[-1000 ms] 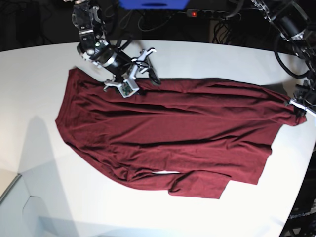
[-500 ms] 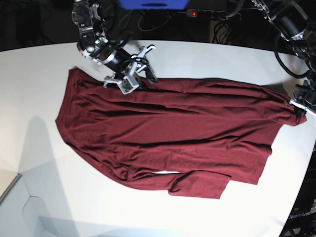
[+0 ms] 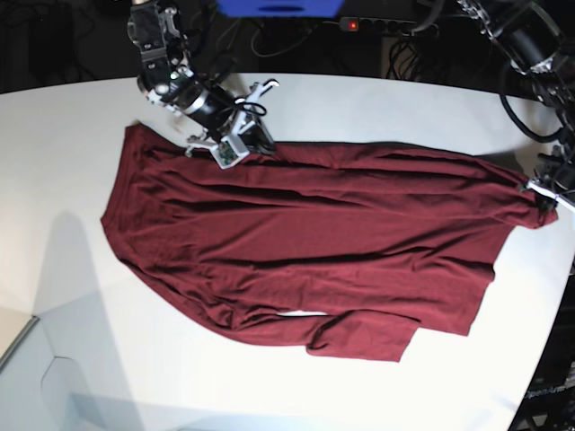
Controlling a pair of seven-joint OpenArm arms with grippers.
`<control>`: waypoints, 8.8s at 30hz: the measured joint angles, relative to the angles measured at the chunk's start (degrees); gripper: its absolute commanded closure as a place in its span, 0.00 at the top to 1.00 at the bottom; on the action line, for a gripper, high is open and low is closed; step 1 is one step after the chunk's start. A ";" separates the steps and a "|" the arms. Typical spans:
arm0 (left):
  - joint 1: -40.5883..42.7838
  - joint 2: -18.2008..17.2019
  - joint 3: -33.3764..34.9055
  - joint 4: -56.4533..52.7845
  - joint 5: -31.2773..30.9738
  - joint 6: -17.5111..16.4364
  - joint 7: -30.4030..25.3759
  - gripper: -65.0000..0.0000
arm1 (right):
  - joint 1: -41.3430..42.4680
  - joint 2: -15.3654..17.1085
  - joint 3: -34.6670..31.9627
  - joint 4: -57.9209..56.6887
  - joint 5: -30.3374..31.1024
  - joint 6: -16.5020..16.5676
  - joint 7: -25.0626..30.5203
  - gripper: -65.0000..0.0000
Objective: Layout the t-shirt on the table in an organized manner, then fold the t-shirt properly
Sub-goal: 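Grasp the shirt end with the right gripper and lift it, then drag the held shirt end with the right gripper away from the left gripper, then pull the shirt taut between both grippers, right gripper moving outward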
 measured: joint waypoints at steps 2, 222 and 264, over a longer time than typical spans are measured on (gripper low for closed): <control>-0.02 0.00 0.02 0.00 0.00 0.00 -0.02 0.00 | -0.02 0.00 0.00 0.00 0.02 0.00 0.02 0.01; -9.03 -2.43 8.55 -27.06 0.39 0.26 -19.80 0.51 | -8.68 6.05 22.25 5.92 0.28 0.44 0.24 0.33; -7.30 -2.84 8.24 -19.06 -0.85 0.24 -19.74 0.71 | -3.48 11.87 26.43 6.97 -0.07 0.44 -0.85 0.50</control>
